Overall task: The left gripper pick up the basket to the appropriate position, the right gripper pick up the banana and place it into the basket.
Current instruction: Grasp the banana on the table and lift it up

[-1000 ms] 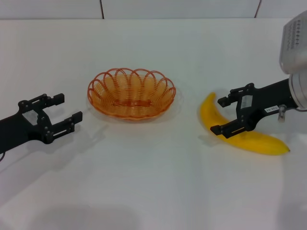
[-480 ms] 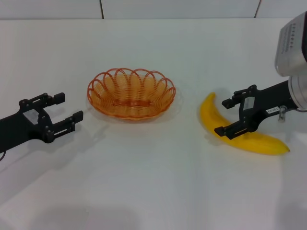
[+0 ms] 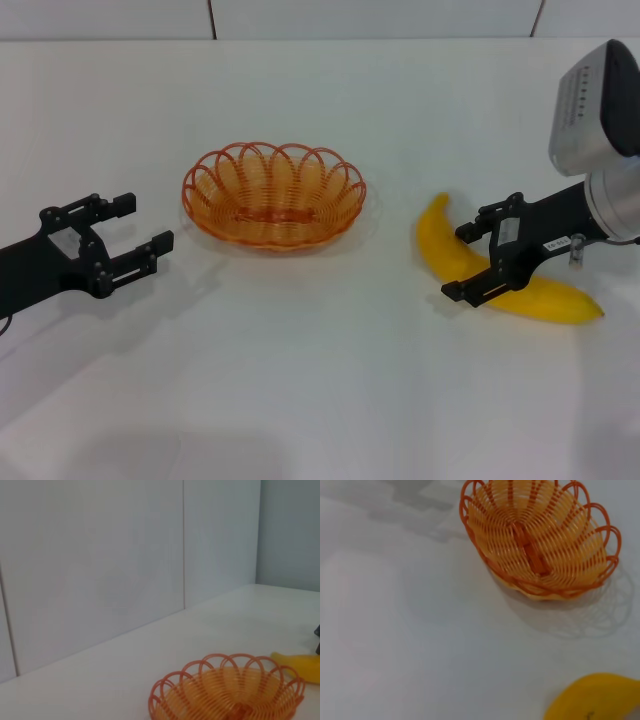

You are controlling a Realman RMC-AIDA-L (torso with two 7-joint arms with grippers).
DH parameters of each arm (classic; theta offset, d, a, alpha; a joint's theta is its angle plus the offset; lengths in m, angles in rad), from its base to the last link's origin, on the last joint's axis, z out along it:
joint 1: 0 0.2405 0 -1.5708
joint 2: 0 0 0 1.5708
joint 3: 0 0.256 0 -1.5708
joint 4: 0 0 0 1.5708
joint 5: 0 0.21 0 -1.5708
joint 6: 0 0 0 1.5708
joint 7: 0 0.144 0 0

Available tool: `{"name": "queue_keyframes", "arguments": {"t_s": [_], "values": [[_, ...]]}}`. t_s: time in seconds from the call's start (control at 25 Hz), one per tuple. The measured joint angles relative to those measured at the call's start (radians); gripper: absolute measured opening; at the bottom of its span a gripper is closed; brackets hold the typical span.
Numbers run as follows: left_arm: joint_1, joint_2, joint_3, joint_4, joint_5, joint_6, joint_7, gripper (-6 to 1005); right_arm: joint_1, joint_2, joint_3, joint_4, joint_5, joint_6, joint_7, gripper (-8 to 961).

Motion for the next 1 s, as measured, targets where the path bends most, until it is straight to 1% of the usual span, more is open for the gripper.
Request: {"name": "queue_keyframes", "arguments": {"t_s": [0.44,0.72,1.0], "values": [[0.0,0.0,0.0,0.0,-0.002,0.001,0.0,711,0.002,0.0,-0.002,0.002,-0.01,0.007,0.005,833],[0.0,0.0,0.0,0.0,-0.002,0.002,0.0,711,0.024,0.0,-0.003,0.038,-0.028,0.04,0.015,828],[0.0,0.0,0.0,0.0,-0.001,0.002,0.0,711,0.035,-0.001,-0.003,0.052,-0.035,0.045,0.021,823]]}}
